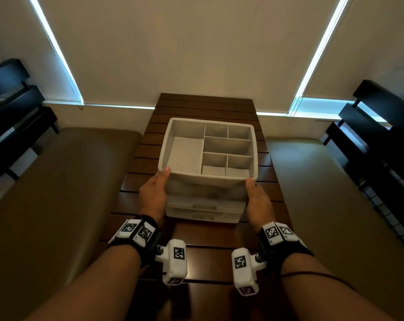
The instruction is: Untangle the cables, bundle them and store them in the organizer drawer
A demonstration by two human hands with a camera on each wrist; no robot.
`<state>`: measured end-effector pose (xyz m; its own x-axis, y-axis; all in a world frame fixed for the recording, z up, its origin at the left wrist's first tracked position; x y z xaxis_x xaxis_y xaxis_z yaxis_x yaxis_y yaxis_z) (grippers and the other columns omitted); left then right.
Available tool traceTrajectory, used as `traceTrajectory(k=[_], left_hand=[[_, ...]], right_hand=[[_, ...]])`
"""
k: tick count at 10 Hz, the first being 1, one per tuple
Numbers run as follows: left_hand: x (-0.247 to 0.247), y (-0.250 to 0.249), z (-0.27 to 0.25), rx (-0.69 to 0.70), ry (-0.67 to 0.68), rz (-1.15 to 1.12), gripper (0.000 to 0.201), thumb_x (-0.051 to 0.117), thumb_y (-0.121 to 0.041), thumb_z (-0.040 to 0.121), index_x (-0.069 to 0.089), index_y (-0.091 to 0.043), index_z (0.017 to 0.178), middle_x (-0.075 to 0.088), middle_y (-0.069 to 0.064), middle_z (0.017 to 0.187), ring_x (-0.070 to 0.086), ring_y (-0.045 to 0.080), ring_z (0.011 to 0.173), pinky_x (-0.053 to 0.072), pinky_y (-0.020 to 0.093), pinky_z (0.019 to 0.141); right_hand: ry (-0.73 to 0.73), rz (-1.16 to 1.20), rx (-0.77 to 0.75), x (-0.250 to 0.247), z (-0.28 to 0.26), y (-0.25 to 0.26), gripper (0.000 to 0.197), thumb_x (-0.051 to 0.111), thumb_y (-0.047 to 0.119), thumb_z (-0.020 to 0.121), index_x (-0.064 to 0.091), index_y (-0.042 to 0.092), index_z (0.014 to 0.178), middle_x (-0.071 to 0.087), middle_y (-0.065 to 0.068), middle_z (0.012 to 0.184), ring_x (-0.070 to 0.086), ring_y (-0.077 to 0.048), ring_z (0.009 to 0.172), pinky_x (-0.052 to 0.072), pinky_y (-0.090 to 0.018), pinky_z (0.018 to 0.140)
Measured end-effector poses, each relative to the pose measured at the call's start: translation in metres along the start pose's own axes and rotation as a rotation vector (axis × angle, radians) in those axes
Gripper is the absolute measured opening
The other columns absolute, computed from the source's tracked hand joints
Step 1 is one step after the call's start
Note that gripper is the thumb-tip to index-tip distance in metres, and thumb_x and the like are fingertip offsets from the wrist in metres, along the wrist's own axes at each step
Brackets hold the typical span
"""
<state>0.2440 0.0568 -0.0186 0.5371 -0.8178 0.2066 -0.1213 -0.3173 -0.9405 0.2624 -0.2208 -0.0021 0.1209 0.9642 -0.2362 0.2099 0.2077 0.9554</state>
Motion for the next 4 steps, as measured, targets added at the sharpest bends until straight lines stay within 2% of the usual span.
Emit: traceTrajectory(k=[1, 2, 3, 4], left_hand=[[0.001, 0.001, 0.007, -0.007, 0.019, 0.005, 0.044, 0.075, -0.060, 0.059, 0.077, -0.026, 0.087, 0.075, 0.004, 0.102, 0.068, 0.023, 0.104, 0.051, 0.047, 0.098], [0.002, 0.007, 0.009, -0.015, 0.039, -0.012, 0.029, 0.070, -0.047, 0.079, 0.074, -0.023, 0.095, 0.074, 0.007, 0.104, 0.068, 0.024, 0.103, 0.051, 0.048, 0.097], [0.004, -0.003, 0.002, -0.002, 0.110, 0.032, 0.038, 0.065, -0.045, 0.086, 0.068, -0.022, 0.116, 0.070, 0.007, 0.114, 0.067, 0.021, 0.103, 0.052, 0.047, 0.096], [-0.014, 0.002, -0.015, 0.015, 0.115, 0.155, 0.039, 0.061, -0.031, 0.093, 0.057, -0.021, 0.130, 0.063, 0.002, 0.123, 0.061, 0.008, 0.099, 0.051, 0.035, 0.089]], right_hand=[[-0.002, 0.010, 0.001, 0.001, 0.005, 0.000, 0.025, 0.037, 0.047, 0.099, 0.056, 0.032, 0.097, 0.059, 0.001, 0.107, 0.055, -0.021, 0.105, 0.042, -0.035, 0.094], [0.008, 0.042, 0.010, 0.001, 0.003, 0.000, 0.026, 0.037, 0.046, 0.099, 0.056, 0.030, 0.106, 0.059, 0.000, 0.112, 0.054, -0.020, 0.105, 0.040, -0.033, 0.094], [0.032, 0.037, 0.030, 0.002, -0.003, 0.000, 0.037, 0.038, 0.048, 0.098, 0.058, 0.026, 0.119, 0.060, 0.000, 0.119, 0.054, -0.020, 0.111, 0.043, -0.041, 0.101], [0.011, -0.014, -0.006, -0.013, -0.011, 0.002, 0.042, 0.047, 0.045, 0.095, 0.052, 0.025, 0.131, 0.058, 0.004, 0.125, 0.054, -0.015, 0.113, 0.043, -0.043, 0.103]])
Point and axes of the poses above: each hand's wrist, its own z-axis towards the middle knuckle, its own x-axis out of the palm, y = z × x, the point moved 9 cm from there along z, towards the middle knuckle
